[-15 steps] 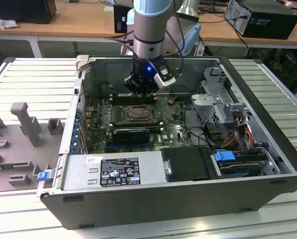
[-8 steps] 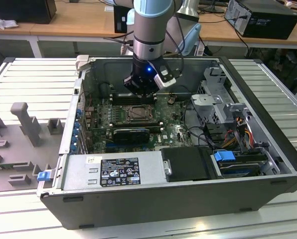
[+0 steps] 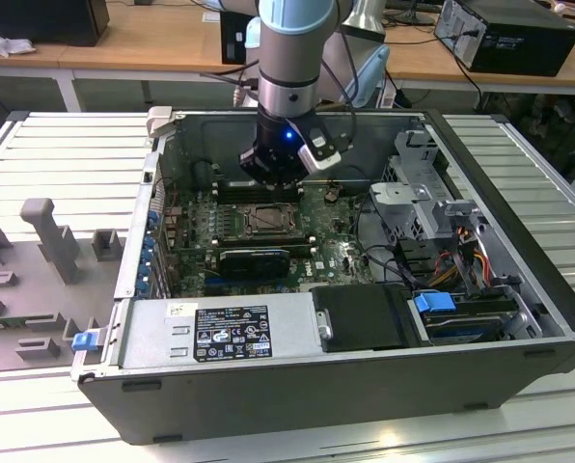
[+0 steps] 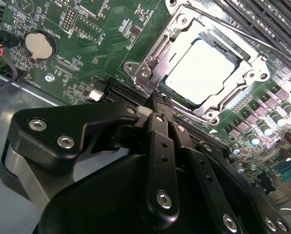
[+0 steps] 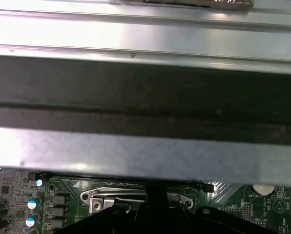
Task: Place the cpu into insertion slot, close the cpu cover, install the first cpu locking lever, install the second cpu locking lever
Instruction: 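Install the second cpu locking lever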
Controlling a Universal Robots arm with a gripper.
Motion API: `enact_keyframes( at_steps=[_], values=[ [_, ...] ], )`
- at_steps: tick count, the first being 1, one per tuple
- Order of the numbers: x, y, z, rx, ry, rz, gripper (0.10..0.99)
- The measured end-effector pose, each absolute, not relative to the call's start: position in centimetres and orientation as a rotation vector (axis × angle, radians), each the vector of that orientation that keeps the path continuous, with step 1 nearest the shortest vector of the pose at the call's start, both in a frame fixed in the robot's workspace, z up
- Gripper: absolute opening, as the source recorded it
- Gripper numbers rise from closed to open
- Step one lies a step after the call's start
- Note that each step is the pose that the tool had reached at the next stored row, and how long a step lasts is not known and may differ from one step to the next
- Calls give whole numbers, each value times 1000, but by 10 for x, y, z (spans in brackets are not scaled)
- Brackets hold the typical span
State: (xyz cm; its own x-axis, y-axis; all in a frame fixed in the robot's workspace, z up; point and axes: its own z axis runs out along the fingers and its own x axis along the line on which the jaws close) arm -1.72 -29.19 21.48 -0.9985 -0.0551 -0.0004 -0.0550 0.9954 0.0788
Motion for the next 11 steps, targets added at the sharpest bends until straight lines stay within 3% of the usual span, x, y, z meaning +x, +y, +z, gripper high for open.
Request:
enact_keyframes(
  at_steps=[11],
  values=[
    [-17,-294,226,86,-3136,-124,106]
  ],
)
